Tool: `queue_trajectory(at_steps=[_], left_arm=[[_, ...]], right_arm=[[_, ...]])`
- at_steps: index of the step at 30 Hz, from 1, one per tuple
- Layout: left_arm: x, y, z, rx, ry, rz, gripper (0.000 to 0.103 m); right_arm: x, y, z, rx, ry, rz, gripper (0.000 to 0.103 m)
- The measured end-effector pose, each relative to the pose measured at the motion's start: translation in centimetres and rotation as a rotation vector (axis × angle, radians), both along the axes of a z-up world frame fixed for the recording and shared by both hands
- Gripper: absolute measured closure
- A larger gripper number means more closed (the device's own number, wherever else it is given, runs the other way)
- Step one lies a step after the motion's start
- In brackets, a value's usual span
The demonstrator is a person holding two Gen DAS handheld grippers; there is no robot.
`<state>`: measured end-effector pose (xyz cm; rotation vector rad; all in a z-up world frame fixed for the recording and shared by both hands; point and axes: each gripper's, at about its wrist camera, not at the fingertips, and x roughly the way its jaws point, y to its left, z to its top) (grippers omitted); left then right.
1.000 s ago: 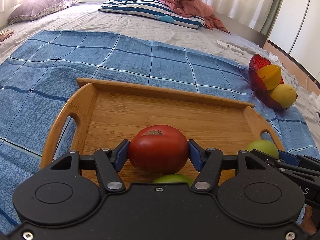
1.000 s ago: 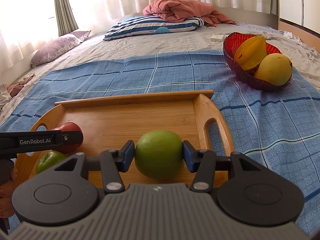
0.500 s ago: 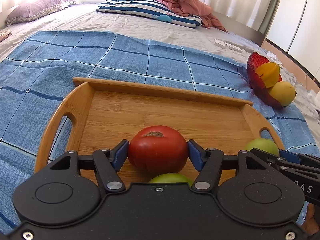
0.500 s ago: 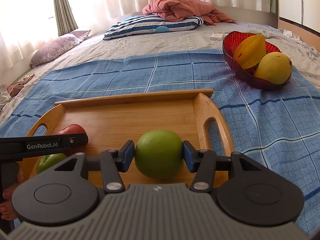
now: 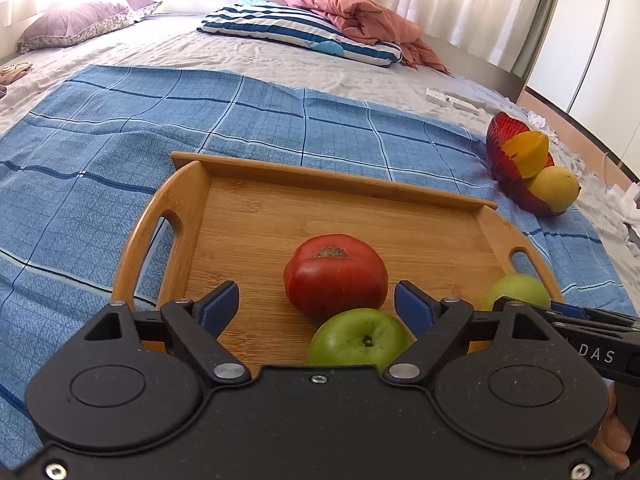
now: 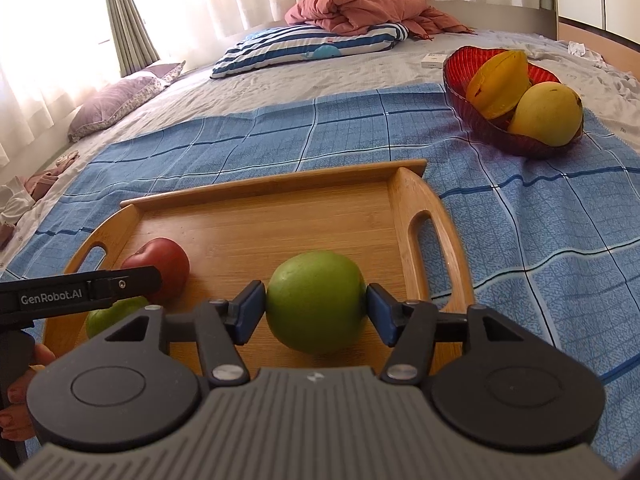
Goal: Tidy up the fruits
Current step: 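Lower the tomato onto the tray and open the left gripper while the right lowers the apple, then withdraw both open grippers from the tray toward the remaining fruit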
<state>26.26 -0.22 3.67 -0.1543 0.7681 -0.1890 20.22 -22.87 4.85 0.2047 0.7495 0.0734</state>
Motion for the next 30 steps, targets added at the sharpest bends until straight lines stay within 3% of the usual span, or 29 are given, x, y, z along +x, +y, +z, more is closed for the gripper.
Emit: queue_trajectory(at_steps=[3,7,13,21,30], left_arm=[[-1.2,0.2,0.6,0.020,-0.032,-0.004,0.017],[-2.6,0.5,1.4,0.019,-0.061,-0.014,0.011],[-4.1,0.9,2.0,0.020,-0.081,-0.015,0.011],[-7.1,0.8,2.5,0.037,-0.128,-0.040,0.009],[-11.1,0.7,2.2,0.047,-0.181,-0.054,0.008]], right_arm=[[-0.3,0.1,0.0,-0.004,0.002,0.000,0.031],[-0.8,0.5,0.2,-0.033,0.004,0.007,0.044],[-1.7,0.8,0.4,-0.047,0.011,0.010,0.045],[-2.8,0.1,0.4,-0.009,0.001,0.016,0.034],[-4.5,-0.4,0.5,0.021,-0.014,0.022,0.034]])
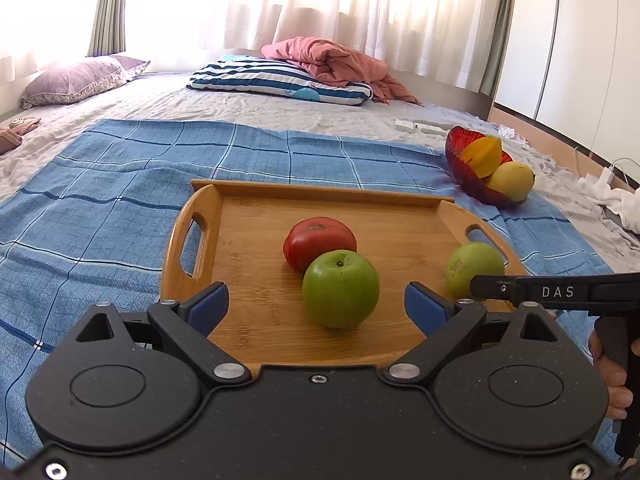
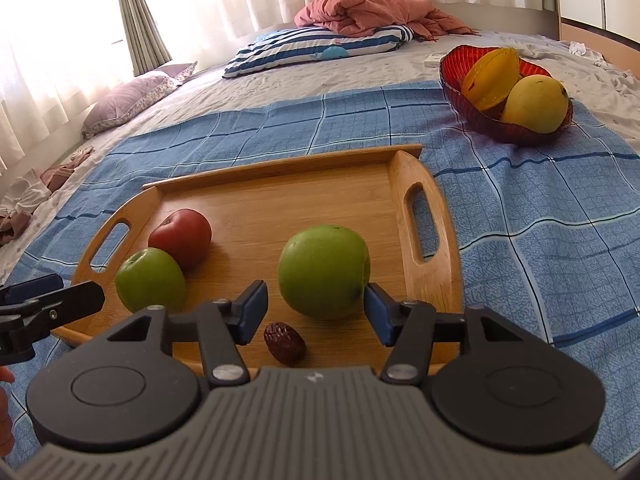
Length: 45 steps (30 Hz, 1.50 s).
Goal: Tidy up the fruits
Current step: 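Withdraw both open grippers from the tray toward the remaining fruit, then grasp the large orange with the left gripper while the right grasps another orange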
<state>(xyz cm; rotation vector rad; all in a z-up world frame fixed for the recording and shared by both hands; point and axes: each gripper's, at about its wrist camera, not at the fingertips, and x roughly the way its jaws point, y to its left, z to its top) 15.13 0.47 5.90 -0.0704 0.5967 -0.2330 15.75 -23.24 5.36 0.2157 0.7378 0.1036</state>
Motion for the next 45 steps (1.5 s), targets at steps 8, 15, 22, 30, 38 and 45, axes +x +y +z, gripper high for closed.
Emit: queue_trajectory(at_steps=[8,15,22,30,38,45], left_arm=[[-3.9,-0.6,-0.8,0.032,-0.048,-0.016,0.008],[-6.7,-1.0,-1.5,0.046,-0.068,-0.039,0.008],[-9.0,-1.0,-2.2,0.077,-0.125,-0.027,0.007],[-11.8,-1.2,-3.0,0.102,-0.209,-0.032,0.000],[-13.3,-1.7,-4.2,0.126,-0.207,-0.051,0.000],[-14.2,-2.1,-4.7,0.148,-0.223,-0.050,0.000]], right_arm=[[-2.8,-0.4,0.7,0.015,-0.059,0.001,0.030],[-6.1,-0.1,1.5,-0.057,-0.153,0.000,0.019],[-9.6,0.2,1.3,-0.154,-0.243,-0.016,0.012],[-13.4,-0.3,0.1,-0.185,-0.358,-0.101,0.001],[-15.7,-0.2,-1.5,-0.214,-0.420,-0.151,0.000],[-16.4,-0.6,-3.4,-0.183,-0.407,-0.199,0.000]])
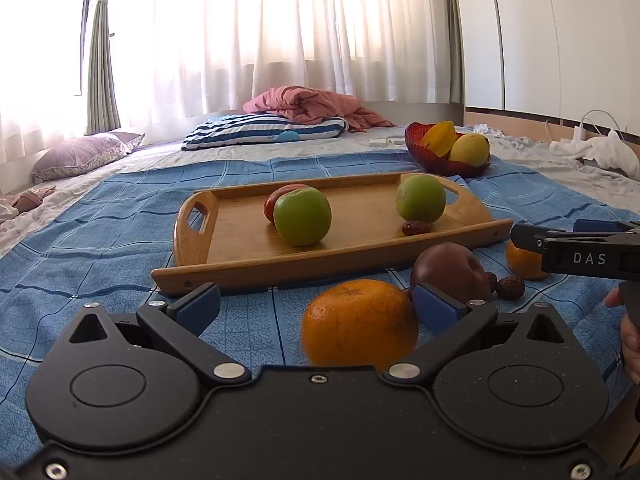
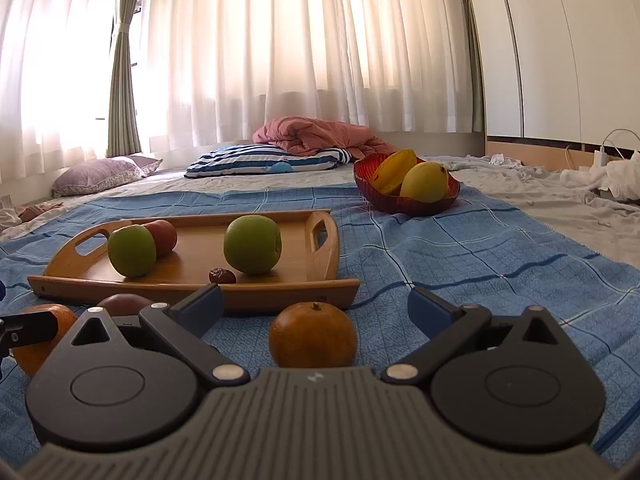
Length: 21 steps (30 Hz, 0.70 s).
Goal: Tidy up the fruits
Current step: 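Grasp the large orange with the left gripper while the right grasps another orange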
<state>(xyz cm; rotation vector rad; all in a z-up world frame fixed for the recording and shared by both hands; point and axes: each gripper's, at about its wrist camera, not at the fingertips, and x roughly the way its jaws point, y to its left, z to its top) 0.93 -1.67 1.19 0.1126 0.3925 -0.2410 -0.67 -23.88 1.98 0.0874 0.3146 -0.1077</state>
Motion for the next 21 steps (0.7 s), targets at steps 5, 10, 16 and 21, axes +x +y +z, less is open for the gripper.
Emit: queue_trajectory(at_steps=[5,10,16,21], left_arm=[[-0.9,-0.6,-0.1,0.024,-0.014,-0.026,0.000],[-1.5,-0.7,0.0,-0.014,-0.018,-0.016,0.000],[-1.6,-1.1,-0.3,-0.020,-0.007,-0.015,0.000],[-1.3,-1.5,-0.7,-0.016,0.017,-0.017,0.001]], right_arm=[[-0.1,-0.4,-0.8,0.029,0.009,-0.012,0.000],[0.5,-0.3,-1.3,0.030,0.044,-0.018,0.000],[0.7,-0.3,-1.9,0.037,0.060,-0.020,0.000],[0.9,-0.5,-2.2,0.057,0.073,-0.029,0.000]])
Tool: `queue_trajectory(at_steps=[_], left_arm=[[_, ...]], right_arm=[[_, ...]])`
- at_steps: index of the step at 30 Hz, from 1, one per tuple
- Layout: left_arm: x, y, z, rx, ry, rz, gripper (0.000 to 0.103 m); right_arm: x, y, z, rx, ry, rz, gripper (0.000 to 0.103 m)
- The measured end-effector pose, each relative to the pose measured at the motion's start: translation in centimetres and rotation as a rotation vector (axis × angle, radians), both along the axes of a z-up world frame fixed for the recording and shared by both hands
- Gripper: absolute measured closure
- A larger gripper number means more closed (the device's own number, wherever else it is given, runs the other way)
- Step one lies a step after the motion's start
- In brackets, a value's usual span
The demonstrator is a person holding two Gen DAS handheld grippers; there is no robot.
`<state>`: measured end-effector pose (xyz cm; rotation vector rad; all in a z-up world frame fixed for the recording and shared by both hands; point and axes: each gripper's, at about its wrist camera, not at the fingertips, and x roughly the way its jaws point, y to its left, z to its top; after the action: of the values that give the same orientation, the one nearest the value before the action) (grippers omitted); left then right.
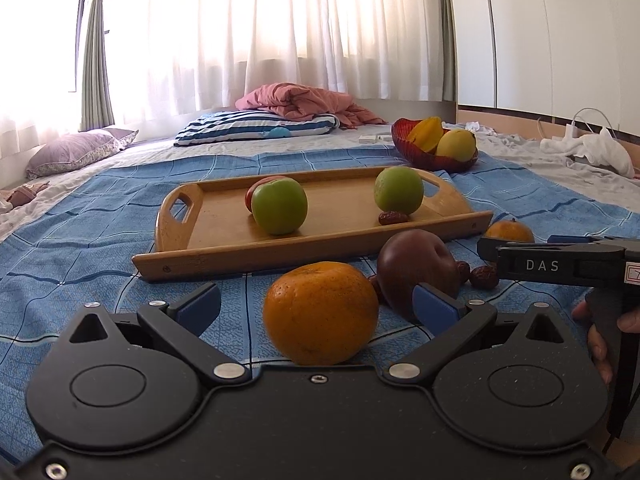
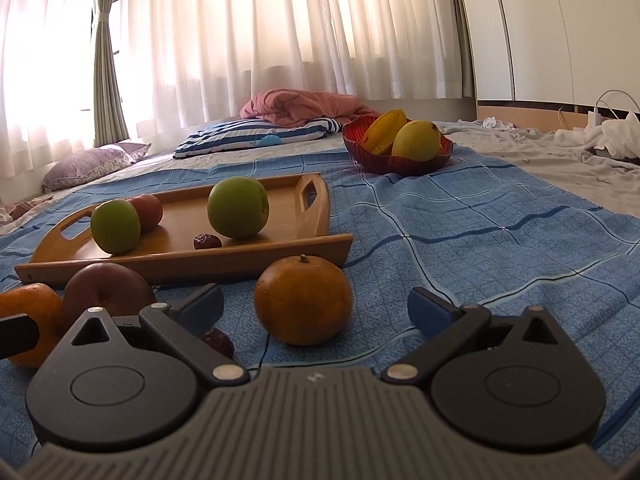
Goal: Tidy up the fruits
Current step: 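Grasp the large orange with the left gripper while the right grasps another orange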
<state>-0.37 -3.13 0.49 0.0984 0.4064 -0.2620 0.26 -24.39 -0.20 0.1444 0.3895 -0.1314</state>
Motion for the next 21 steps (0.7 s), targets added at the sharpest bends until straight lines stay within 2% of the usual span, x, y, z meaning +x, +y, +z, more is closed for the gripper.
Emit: queue_trajectory(at_steps=[9,11,21], left_arm=[[0.20,-0.06,-0.29,-0.017,0.020,-0.009,0.008],[0.31,-0.06,-0.35,-0.020,0.028,-0.010,0.015],[0.70,0.02,-0.47,-0.034,0.051,-0.015,0.020]], right_arm=[[0.37,-0.06,-0.37,0.008,0.021,0.014,0.000],[0.31,-0.04,-0.38,0.008,0.020,0.014,0.000],[0.29,-0.02,-0.42,0.009,0.018,0.013,0.000]])
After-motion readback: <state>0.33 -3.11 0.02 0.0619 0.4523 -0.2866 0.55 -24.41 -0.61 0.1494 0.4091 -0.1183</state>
